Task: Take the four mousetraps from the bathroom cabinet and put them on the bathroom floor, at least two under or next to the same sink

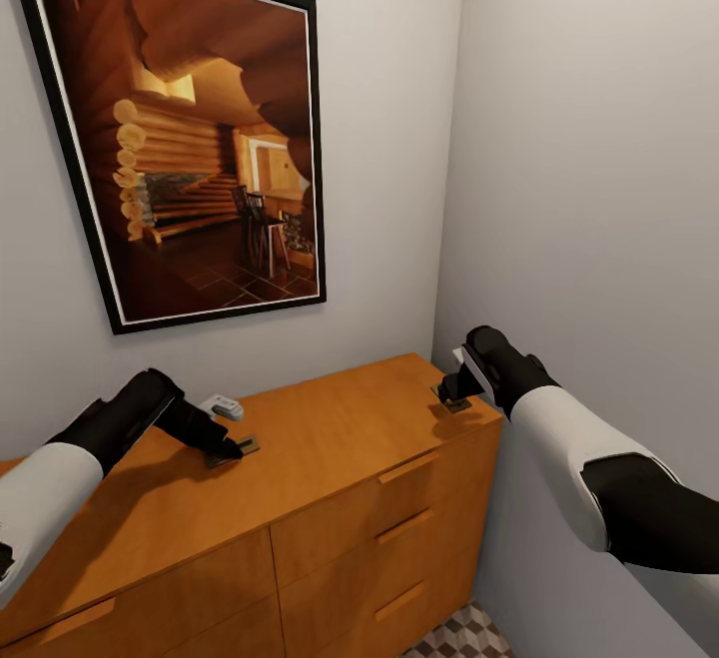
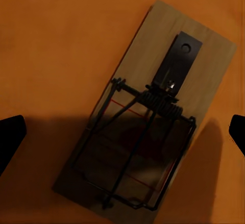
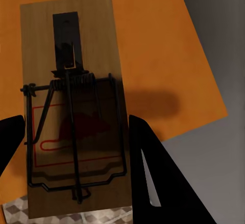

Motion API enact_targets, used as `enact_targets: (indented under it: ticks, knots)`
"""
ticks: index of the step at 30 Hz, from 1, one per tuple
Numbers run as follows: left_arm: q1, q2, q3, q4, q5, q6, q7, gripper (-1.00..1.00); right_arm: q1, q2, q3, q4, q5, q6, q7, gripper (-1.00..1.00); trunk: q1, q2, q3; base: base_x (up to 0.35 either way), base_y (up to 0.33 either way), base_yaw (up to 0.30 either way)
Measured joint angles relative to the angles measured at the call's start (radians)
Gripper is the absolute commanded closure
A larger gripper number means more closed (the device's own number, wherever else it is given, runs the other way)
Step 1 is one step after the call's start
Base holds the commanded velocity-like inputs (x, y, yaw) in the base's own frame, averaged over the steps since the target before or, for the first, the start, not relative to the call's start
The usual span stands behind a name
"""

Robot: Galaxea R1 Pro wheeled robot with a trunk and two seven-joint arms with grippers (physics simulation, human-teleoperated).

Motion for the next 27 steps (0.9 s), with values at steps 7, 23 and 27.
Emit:
enact_targets:
  ticks: [7,23,27]
  knots:
    - [-0.016,-0.011,-0.002,0.028,-0.005,0.004,0.003,-1.0,0.0,0.001,0.0,0.0,0.0,0.0,0.0,1.0,0.0,0.0,0.0,0.0,0.0,0.0]
    - [-0.018,-0.022,-0.001,0.008,-0.006,0.009,0.008,1.0,0.0,0.001,0.0,0.0,-0.001,0.0,0.002,1.0,0.0,0.0,0.0,0.0,0.0,0.0]
    - [-0.024,-0.025,-0.002,0.019,-0.011,0.007,0.007,1.0,0.0,0.001,0.0,0.0,-0.001,0.0,0.002,1.0,0.0,0.0,0.0,0.0,0.0,0.0]
